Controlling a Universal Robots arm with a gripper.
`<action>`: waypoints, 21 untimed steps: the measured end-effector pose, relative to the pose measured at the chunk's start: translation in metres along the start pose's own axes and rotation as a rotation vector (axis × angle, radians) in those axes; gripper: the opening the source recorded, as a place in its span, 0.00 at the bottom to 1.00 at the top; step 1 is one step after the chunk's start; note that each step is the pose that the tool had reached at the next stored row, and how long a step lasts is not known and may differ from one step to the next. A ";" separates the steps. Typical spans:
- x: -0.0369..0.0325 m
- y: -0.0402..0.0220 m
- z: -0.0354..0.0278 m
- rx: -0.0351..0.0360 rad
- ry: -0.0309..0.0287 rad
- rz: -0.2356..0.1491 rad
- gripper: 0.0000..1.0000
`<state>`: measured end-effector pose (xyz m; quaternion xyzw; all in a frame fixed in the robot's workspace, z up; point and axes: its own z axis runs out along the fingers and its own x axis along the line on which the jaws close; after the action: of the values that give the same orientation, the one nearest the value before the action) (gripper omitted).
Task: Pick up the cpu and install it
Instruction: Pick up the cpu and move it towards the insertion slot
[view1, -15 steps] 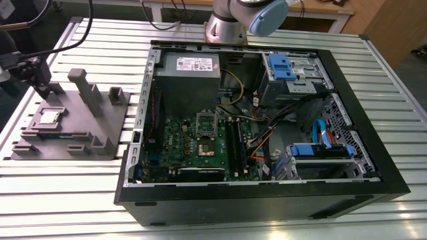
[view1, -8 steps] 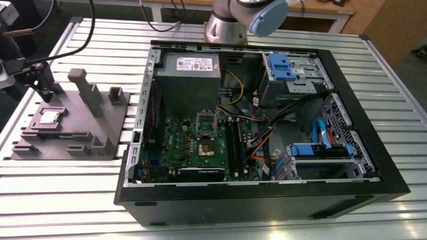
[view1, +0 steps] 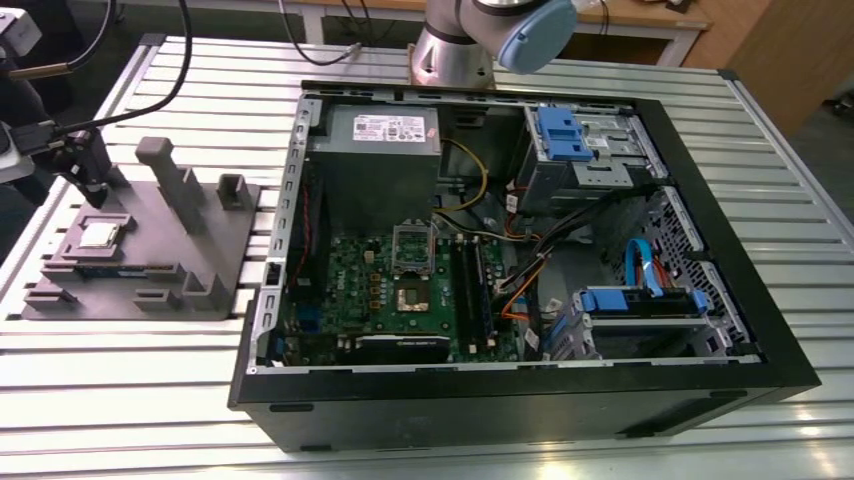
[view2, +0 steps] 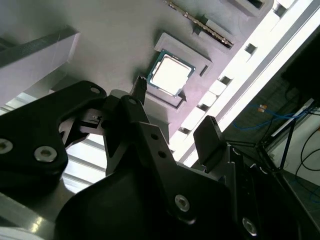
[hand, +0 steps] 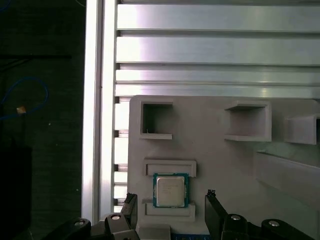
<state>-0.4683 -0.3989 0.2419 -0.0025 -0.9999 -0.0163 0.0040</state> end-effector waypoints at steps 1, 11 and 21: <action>0.0000 0.0000 0.0000 0.0000 0.0000 0.000 0.64; 0.0000 0.0000 0.0000 0.0000 0.0009 0.000 0.64; -0.0002 -0.0003 0.0104 0.0001 0.0014 -0.015 0.64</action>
<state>-0.4682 -0.3988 0.2315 0.0050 -0.9998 -0.0163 0.0045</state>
